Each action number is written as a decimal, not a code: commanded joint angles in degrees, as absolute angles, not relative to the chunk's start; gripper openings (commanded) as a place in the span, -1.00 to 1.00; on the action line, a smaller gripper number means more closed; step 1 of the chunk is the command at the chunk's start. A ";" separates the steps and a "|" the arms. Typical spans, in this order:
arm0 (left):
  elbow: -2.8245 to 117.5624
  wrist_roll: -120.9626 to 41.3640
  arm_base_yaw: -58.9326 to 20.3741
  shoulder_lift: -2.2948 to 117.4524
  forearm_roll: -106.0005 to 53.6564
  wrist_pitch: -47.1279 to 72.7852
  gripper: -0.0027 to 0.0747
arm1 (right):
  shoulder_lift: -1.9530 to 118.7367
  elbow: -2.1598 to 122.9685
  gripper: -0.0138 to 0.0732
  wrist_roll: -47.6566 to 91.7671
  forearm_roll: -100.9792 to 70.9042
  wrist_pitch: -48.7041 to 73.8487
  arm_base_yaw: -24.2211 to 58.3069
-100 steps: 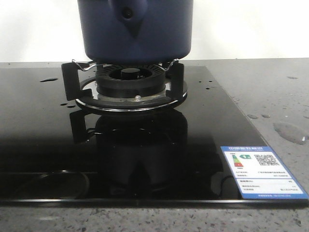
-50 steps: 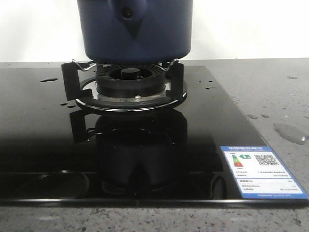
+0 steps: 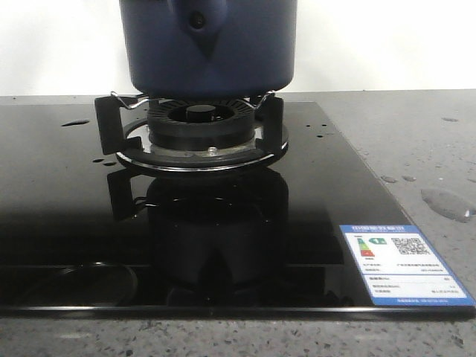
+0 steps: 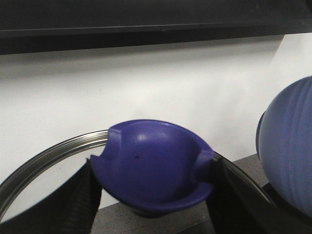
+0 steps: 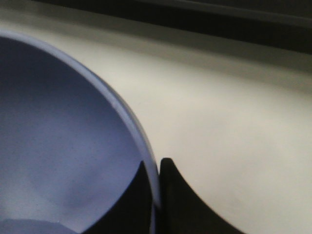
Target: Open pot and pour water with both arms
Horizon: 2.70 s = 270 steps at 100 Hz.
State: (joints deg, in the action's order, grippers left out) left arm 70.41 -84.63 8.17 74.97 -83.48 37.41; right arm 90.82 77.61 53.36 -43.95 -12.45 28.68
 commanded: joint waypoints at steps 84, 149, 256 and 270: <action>72.50 -84.18 8.28 72.75 -87.98 37.03 -0.03 | 86.91 79.13 -0.79 53.53 -40.36 -12.01 28.84; 72.50 -84.18 8.28 72.75 -87.52 37.03 -0.03 | 85.29 79.13 -0.79 53.53 -33.77 -10.40 29.10; 72.50 -84.18 8.28 72.75 -87.30 36.92 -0.03 | 85.27 79.13 -0.79 53.53 -27.42 -36.92 33.40; 72.50 -84.18 8.28 72.75 -87.30 36.92 -0.03 | 85.27 79.13 -0.79 53.53 -27.43 -36.95 33.40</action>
